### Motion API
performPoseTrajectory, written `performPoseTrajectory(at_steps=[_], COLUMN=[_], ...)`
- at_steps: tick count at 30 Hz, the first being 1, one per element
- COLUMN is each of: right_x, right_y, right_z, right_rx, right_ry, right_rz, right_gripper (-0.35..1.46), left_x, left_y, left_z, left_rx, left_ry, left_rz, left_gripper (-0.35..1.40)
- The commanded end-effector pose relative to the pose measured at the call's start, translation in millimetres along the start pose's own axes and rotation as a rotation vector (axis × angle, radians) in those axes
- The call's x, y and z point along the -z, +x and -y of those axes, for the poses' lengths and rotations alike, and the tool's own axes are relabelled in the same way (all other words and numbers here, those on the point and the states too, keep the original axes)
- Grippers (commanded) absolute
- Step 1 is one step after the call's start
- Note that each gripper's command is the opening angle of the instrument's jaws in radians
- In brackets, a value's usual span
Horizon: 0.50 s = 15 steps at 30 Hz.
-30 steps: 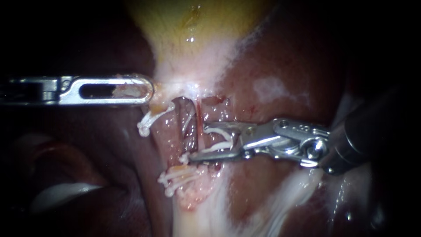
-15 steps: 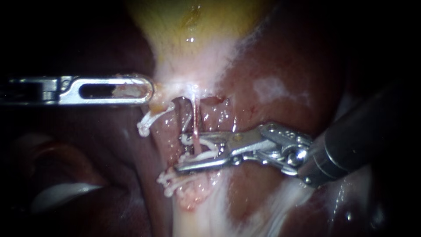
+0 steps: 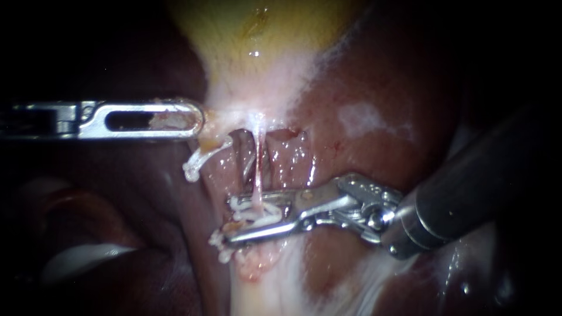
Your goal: Clipping second clip right tube
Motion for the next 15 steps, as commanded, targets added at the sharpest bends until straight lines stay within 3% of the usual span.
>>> performPoseTrajectory(at_steps=[1,10,13,15], right_x=[0.0,0.2,0.5,1.0], right_y=[0.1,0.1,0.1,0.1], right_z=[0.0,-0.1,-0.3,-0.7], right_rx=[-0.005,-0.033,-0.038,-0.038], right_ry=[0.004,0.013,-0.009,-0.021], right_rz=[-0.001,-0.02,-0.03,-0.034], right_gripper=[0.44,0.34,0.11,-0.22], left_x=[0.0,0.0,0.1,0.1], left_y=[0.0,0.0,0.0,0.0], left_z=[-0.1,-0.2,-0.3,-0.3], left_rx=[-0.001,0.005,0.005,0.005], left_ry=[-0.001,-0.003,-0.002,-0.004], left_rz=[0.0,0.002,0.001,0.003], left_gripper=[-0.35,-0.35,-0.35,-0.35])
